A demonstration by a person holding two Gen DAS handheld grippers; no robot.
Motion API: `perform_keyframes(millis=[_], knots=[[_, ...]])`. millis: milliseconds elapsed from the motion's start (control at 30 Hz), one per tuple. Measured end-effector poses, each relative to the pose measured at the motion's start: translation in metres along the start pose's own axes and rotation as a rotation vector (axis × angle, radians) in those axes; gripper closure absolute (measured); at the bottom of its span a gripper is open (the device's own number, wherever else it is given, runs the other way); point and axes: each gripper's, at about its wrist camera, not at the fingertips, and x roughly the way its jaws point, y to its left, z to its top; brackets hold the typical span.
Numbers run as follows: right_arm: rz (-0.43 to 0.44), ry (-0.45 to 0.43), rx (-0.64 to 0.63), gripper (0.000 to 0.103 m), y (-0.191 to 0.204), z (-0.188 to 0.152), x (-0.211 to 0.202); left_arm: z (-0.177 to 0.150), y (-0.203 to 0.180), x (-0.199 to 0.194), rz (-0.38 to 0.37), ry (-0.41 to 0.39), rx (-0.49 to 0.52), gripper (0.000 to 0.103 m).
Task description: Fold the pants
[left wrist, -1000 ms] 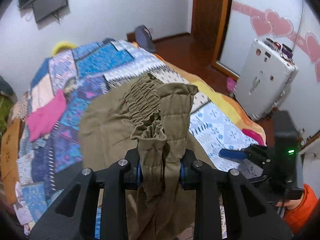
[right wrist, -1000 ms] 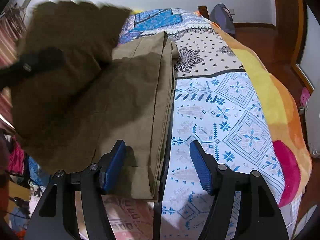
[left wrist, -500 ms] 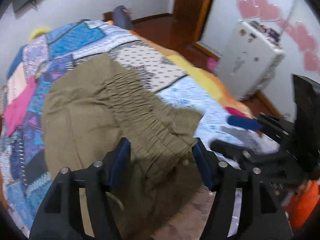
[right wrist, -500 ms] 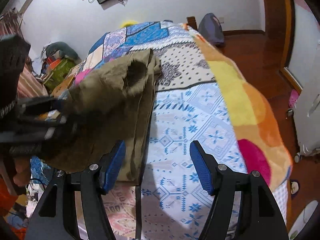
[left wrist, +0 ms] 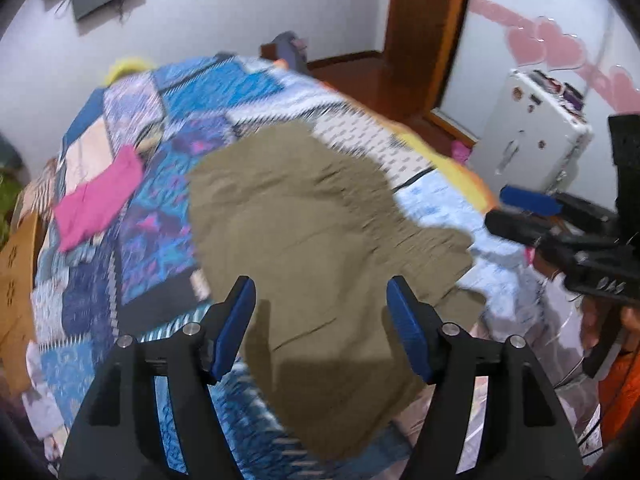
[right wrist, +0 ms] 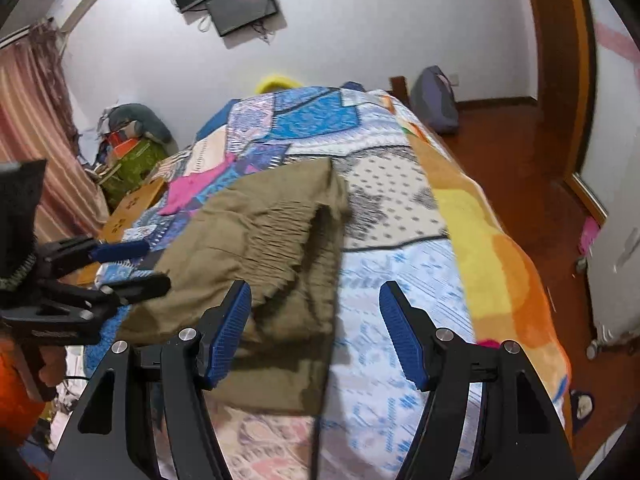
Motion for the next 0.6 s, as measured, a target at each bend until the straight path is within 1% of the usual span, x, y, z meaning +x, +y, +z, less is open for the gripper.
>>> perform_keyframes(millis=[67,167,267,300,400,467,533,600], knots=[[0.014,0.010,-0.010,0.039,0.007,-0.001,0.010,-0.011,0.007,0.009,0.029,0.023,-0.005,0.035],[0.022,0.057,-0.021,0.039,0.014,-0.010,0.030,-0.027,0.013,0.020,0.029,0.050,-0.021,0.033],[0.001,0.131,-0.029,0.039,0.014,-0.028,0.052,-0.038,0.015,0.024,0.039,0.042,-0.023,0.026],[0.001,0.139,-0.027,0.039,0.012,-0.035,0.055,-0.041,0.016,0.025,0.033,0.044,-0.020,0.026],[0.027,0.127,0.022,0.039,0.002,-0.045,0.049,-0.047,0.024,0.021,-0.002,0.048,-0.035,0.026],[0.030,0.124,0.034,0.038,-0.003,-0.048,0.044,-0.043,0.029,0.015,0.000,0.047,-0.040,0.026],[0.027,0.123,0.037,0.036,-0.002,-0.049,0.043,-0.038,0.033,0.009,0.012,0.028,-0.038,0.026],[0.022,0.117,0.032,0.034,-0.003,-0.051,0.043,-0.028,0.042,0.001,0.013,-0.009,-0.035,0.025]])
